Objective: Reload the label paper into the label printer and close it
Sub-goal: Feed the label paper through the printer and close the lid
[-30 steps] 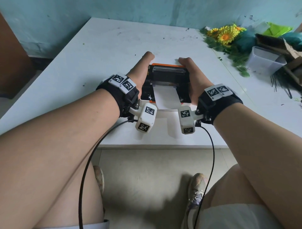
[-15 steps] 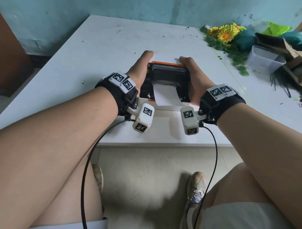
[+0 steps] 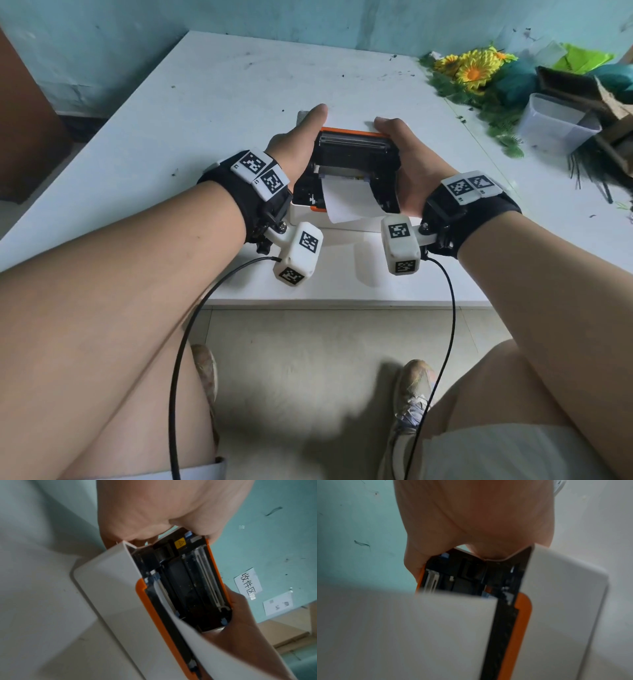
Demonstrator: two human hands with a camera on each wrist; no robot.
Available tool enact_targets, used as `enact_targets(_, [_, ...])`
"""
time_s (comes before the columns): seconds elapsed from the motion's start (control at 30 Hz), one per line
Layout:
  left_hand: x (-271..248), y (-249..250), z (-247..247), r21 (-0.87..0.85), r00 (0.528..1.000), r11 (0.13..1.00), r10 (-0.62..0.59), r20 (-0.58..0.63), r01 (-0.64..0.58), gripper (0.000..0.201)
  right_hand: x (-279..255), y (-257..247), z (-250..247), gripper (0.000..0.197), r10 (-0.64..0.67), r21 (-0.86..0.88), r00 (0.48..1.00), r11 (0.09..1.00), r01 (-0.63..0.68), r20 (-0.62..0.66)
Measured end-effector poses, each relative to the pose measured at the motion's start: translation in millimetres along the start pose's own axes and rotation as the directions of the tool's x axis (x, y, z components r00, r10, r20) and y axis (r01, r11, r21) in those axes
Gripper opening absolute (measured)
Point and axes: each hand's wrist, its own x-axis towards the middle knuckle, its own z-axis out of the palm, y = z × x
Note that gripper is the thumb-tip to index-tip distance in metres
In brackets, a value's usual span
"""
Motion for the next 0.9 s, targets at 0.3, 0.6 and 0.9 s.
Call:
enact_targets(0.3, [-26,-13,-3,0.668,0.99,0.732,0.066,0.127,-0.135,0.148,-3,-8,-1,0.046,0.062,-0.006,0.997,0.998,-0.062,0.056])
enact_targets(0.6, [-34,-17,-12,0.696,0.973,0.686,0.081,0.217,-0.212,0.142,-13,-10,4,0.039,0.06,0.016,0.998,0.998,-0.06,0.028])
enact_targets(0.9, [-10,-27,-19,0.601,0.969,0.768,0.104,0.222,-0.22,0.159,-8,-8,4,0.045,0.069,0.019,0.998,0.997,-0.069,0.011])
